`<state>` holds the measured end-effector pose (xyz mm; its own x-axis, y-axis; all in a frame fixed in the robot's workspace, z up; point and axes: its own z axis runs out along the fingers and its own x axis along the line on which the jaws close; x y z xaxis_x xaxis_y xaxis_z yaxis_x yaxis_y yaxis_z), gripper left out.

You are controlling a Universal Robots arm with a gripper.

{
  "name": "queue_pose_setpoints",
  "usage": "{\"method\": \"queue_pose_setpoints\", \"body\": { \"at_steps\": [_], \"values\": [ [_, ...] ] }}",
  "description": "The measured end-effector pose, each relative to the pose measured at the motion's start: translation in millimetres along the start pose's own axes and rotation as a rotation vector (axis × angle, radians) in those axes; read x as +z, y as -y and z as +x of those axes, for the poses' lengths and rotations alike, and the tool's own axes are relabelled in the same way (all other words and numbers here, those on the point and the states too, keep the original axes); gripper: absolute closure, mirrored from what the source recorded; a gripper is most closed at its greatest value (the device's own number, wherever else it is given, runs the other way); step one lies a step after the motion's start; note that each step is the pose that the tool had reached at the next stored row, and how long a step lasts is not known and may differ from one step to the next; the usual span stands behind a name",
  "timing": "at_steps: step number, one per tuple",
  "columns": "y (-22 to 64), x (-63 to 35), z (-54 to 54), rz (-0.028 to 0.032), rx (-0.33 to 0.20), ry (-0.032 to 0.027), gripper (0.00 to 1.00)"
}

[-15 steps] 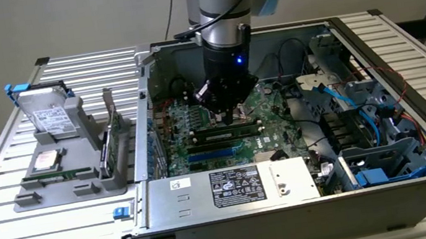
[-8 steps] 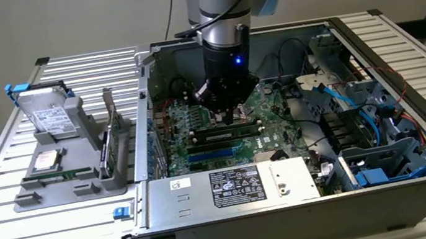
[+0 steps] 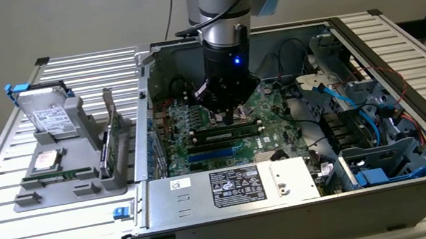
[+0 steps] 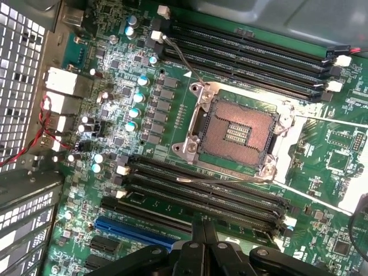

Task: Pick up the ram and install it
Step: 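Press down the ram until it locks into place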

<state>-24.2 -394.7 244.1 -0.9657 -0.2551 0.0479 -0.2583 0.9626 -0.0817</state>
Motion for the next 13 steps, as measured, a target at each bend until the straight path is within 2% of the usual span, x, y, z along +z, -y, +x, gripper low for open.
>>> {"method": "queue_pose_setpoints", "body": {
  "at_steps": [3,6,13],
  "values": [
    [0.1,-0.3,0.0,0.0081,0.016,-0.0017,0.89],
    [0.1,-0.7,0.1,0.0132,0.035,-0.0046,0.89],
    [0.1,-0.7,0.1,0.0135,0.046,-0.0056,0.89]
  ]
}}
